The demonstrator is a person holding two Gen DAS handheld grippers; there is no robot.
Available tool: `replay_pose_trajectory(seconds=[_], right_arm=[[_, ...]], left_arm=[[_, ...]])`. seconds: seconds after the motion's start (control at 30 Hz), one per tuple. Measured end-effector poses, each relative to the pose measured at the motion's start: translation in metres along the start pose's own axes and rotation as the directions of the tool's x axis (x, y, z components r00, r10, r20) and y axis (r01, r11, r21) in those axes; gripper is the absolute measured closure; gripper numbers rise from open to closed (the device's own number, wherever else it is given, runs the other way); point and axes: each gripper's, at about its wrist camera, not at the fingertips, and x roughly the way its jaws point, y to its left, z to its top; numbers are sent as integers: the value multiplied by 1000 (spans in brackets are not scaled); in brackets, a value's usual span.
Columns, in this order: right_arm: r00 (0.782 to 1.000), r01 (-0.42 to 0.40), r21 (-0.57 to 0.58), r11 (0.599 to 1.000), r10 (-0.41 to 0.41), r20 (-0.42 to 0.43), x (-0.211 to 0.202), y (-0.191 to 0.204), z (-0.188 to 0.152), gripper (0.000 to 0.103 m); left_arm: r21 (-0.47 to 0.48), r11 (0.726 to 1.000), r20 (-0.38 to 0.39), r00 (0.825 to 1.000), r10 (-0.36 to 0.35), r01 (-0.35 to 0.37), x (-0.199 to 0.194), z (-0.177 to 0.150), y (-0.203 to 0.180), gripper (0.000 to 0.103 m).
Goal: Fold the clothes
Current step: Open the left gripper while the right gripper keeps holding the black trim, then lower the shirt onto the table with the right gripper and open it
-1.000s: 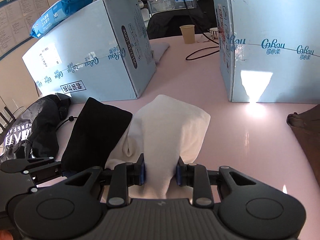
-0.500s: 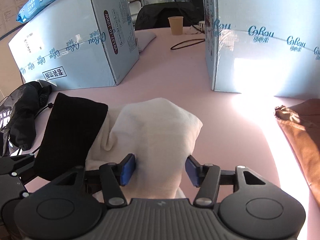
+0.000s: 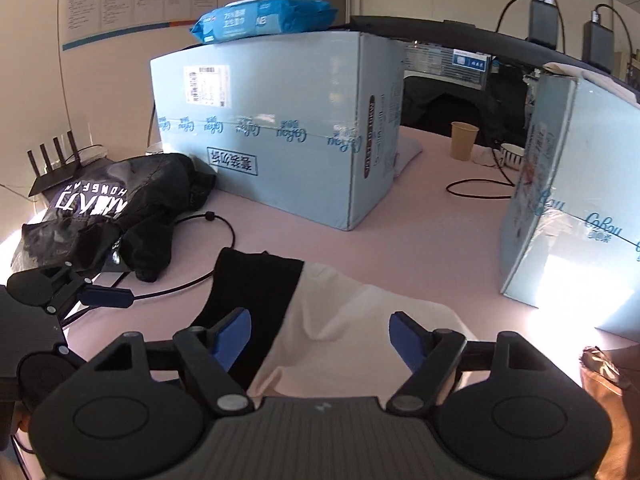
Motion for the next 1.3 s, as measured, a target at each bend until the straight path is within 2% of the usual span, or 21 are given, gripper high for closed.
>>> replay_pose_trajectory(seconds=[0.13,0.27,0.33,0.43,0.53,0.6,0.67,0.77,0.87,0.97,1.07,1.2,1.3], right_arm=[[998,19,-76,997,-24,-61,31,47,7,42],[994,97,-218,971,-107,-34,49,93,0,40],[987,133,-269,954,-151,-48,61,105,-11,40],[984,139,-281,950,-165,-70,69,113,-20,42],[972,194,-306,932,-225,-68,77,119,-27,56],[965,227,-331,916,-258,-52,83,121,-31,72],[962,238,-329,914,-268,-46,83,119,-32,77],[971,215,-253,943,-235,-51,80,108,-28,81],[982,176,-113,978,-182,-44,65,87,-17,83],[989,148,2,989,-148,-29,47,65,-7,84],[992,128,121,984,-129,-7,25,35,2,84],[991,118,261,958,-131,35,-10,-14,4,84],[986,129,317,940,-156,63,-33,-46,1,84]], left_arm=[[-39,999,-11,1000,9,-10,-11,-19,14,0],[-49,999,-21,1000,19,-20,-17,-43,28,0],[-64,998,-30,999,11,-12,-17,-52,34,0],[-97,995,-35,999,-2,-2,-16,-59,43,0],[-123,992,-31,999,-13,9,-15,-61,49,0],[-132,991,-27,999,-18,15,-14,-61,51,0],[-137,990,-24,999,-23,20,-13,-60,52,0],[-139,990,-21,999,-28,25,-11,-57,52,0],[-139,989,-9,999,-42,40,-10,-52,52,0],[-128,990,11,998,-62,63,-9,-45,48,0],[-105,990,34,995,-95,99,-6,-34,39,0],[-53,990,71,989,-129,133,-1,-18,22,0],[-24,987,97,983,-158,161,4,-3,8,0]])
